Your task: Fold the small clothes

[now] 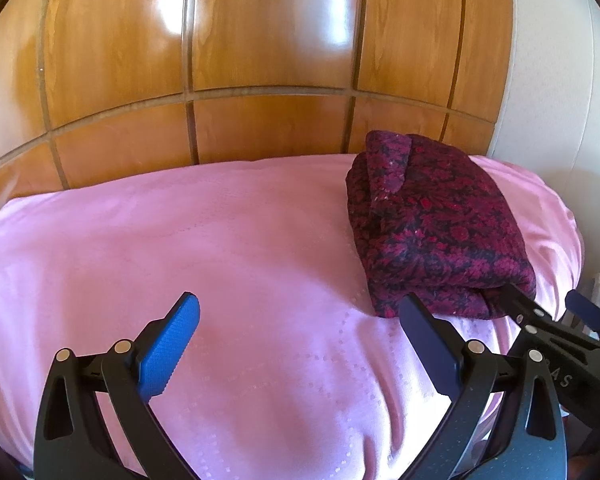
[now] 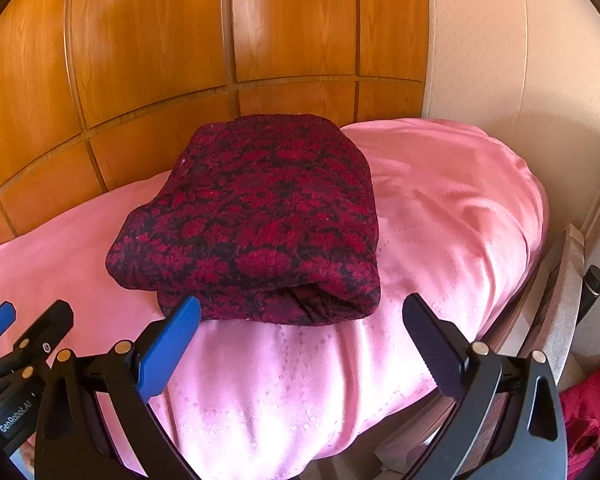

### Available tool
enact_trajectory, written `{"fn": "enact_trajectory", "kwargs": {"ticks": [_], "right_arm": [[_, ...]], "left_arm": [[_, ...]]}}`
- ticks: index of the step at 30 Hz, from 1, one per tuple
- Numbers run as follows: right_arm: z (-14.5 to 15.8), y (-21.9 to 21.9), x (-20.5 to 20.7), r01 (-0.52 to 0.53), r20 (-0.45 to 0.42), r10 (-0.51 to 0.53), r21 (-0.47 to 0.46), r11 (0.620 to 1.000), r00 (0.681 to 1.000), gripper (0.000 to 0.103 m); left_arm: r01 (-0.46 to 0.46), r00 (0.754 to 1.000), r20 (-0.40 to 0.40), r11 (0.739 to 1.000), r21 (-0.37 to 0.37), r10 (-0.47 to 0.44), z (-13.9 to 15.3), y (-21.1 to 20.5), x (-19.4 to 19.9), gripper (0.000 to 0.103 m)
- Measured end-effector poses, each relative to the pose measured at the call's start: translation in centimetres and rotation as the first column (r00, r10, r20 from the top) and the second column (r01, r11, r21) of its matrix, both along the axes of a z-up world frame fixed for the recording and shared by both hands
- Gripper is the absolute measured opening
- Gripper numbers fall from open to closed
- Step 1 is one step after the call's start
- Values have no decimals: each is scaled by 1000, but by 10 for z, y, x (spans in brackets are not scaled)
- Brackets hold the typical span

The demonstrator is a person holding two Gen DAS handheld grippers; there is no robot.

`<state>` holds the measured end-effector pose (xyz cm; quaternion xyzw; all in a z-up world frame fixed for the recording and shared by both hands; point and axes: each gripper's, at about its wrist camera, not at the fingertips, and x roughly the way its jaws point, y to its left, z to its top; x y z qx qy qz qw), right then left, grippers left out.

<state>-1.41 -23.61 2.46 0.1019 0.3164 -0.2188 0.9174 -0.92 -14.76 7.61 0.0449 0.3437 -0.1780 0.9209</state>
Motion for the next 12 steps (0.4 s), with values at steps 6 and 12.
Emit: {"fn": "enact_trajectory", "kwargs": {"ticks": [6,12], "right_arm": [[1,0,-2,-19,17,19,12,1000,1000,101],[20,-40,-4,-11,97,2,96,995,995,101]], "left_arm": [[-11,1000,-26,1000,13,11,-5,0,5,96],[-56,996,-69,998,18,57,-15,4,14,97]]}}
